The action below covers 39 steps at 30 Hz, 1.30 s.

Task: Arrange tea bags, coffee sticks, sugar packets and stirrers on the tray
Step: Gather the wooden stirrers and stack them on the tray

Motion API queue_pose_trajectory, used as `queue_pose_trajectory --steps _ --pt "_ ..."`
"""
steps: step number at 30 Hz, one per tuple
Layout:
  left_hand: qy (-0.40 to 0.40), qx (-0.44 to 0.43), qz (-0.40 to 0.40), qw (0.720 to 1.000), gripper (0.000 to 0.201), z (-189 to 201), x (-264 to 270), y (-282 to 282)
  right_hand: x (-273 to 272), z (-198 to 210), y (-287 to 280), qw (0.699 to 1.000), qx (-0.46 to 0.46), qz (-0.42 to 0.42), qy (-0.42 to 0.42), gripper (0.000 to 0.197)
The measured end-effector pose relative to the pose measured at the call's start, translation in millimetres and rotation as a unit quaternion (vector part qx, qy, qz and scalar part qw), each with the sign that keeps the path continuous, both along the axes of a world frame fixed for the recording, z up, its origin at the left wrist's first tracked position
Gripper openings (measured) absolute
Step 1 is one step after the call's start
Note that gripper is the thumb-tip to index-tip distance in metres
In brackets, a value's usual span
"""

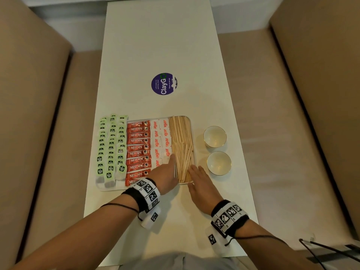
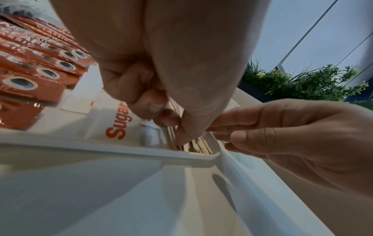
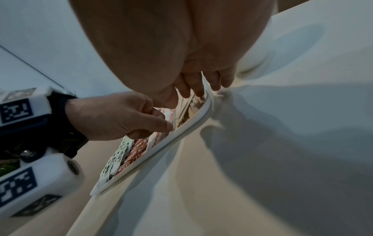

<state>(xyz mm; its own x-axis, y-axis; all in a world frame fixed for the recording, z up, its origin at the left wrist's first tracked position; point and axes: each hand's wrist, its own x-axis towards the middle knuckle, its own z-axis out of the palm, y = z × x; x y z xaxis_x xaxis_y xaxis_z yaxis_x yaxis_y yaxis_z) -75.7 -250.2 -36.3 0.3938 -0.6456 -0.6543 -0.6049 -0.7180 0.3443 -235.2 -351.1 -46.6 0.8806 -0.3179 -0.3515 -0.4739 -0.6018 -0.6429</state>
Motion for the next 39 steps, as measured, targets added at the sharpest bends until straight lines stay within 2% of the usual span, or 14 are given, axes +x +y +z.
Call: queue_pose_trajectory --steps 5,9,14,16,21,24,29,32,36,39 --pt "-0.012 -0.009 0.002 1.0 0.086 -1.4 -0.8 1.7 -3.9 -0.6 -1.3 1.0 0.018 -0.001 -0.014 0.054" --pt "-0.027 -0.04 0.021 0.999 0.08 -7.2 0.9 4.1 -1.1 -3.0 -3.1 0.999 -0.013 0.008 -0.038 0.053" --pt "-0.112 -0.105 0.032 0.988 0.067 -10.7 13.6 -4.4 9.6 -12.4 -2.1 0.993 -0.07 0.093 -0.024 0.048" --pt "-0.104 -0.104 0.047 0.988 0.064 -11.9 16.9 -10.8 11.3 -13.3 -2.5 0.991 -0.079 0.11 -0.012 0.046" --pt "-0.067 -0.113 0.078 0.988 0.047 -19.2 19.2 -22.8 8.7 -16.1 -7.6 0.992 -0.093 0.081 -0.037 0.04" --pt "-0.055 -0.127 0.08 0.987 0.05 -18.9 17.4 -27.0 6.4 -20.0 -9.5 0.991 -0.101 0.076 -0.053 0.04" --pt "-0.043 -0.122 0.079 0.988 0.07 -18.5 16.1 -27.2 0.2 -24.9 -9.8 0.989 -0.108 0.073 -0.069 0.042" --pt "-0.04 -0.123 0.082 0.988 0.072 -18.5 16.0 -26.7 -3.3 -25.8 -9.4 0.985 -0.12 0.075 -0.098 0.04" --pt "-0.05 -0.101 0.079 0.99 0.075 -17.9 14.6 -26.2 -9.9 -28.6 -7.4 0.983 -0.125 0.101 -0.088 0.037" --pt "-0.043 -0.099 0.089 0.99 0.074 -18.3 13.7 -29.2 -4.7 -25.1 -8.9 0.982 -0.121 0.089 -0.118 0.038"
